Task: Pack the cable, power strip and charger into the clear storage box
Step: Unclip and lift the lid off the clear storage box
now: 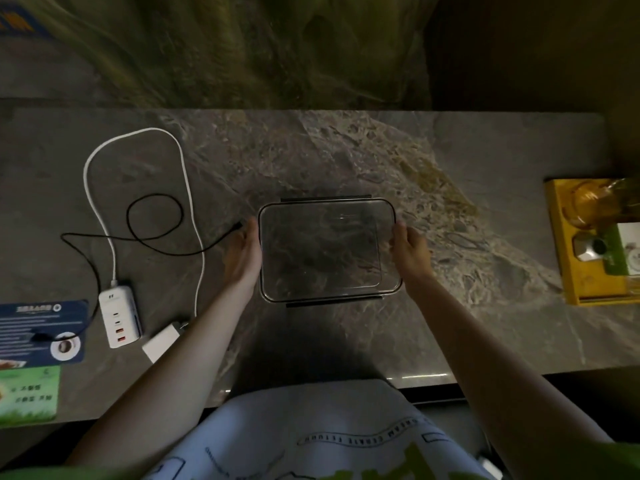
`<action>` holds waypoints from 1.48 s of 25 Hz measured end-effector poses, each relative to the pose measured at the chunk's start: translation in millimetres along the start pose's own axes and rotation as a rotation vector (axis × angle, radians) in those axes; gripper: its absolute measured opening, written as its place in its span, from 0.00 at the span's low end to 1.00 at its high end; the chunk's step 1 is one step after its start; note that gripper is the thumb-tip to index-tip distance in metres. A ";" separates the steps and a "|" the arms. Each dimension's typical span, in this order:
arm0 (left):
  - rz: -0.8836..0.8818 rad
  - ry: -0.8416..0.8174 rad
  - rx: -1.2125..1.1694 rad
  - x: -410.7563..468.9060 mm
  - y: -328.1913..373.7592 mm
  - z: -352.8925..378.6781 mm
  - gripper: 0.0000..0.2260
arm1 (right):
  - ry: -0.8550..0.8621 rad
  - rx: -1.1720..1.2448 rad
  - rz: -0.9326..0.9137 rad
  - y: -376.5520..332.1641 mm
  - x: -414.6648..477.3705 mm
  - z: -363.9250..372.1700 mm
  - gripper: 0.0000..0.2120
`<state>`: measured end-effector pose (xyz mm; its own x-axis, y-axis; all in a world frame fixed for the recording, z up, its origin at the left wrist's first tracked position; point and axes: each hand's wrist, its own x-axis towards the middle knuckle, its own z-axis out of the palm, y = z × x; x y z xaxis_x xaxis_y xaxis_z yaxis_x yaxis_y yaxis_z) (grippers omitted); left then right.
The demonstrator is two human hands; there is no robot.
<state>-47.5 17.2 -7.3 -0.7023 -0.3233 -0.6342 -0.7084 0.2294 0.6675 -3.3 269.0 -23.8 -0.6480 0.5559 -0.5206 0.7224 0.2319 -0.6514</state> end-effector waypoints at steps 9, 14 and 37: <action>0.019 0.140 0.158 -11.9 10.9 20.9 0.26 | 0.068 0.037 0.091 -19.4 4.1 5.1 0.27; 0.050 0.146 0.171 -8.2 11.3 21.3 0.26 | 0.078 -0.006 0.011 -12.1 8.0 7.9 0.27; 0.187 0.294 0.091 -6.5 0.4 21.0 0.22 | 0.154 -0.044 -0.012 -10.1 6.7 6.5 0.19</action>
<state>-44.8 38.6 -11.0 -0.7794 -0.5152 -0.3564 -0.5823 0.3859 0.7156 -16.4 265.2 -24.3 -0.6143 0.6678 -0.4203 0.7270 0.2717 -0.6306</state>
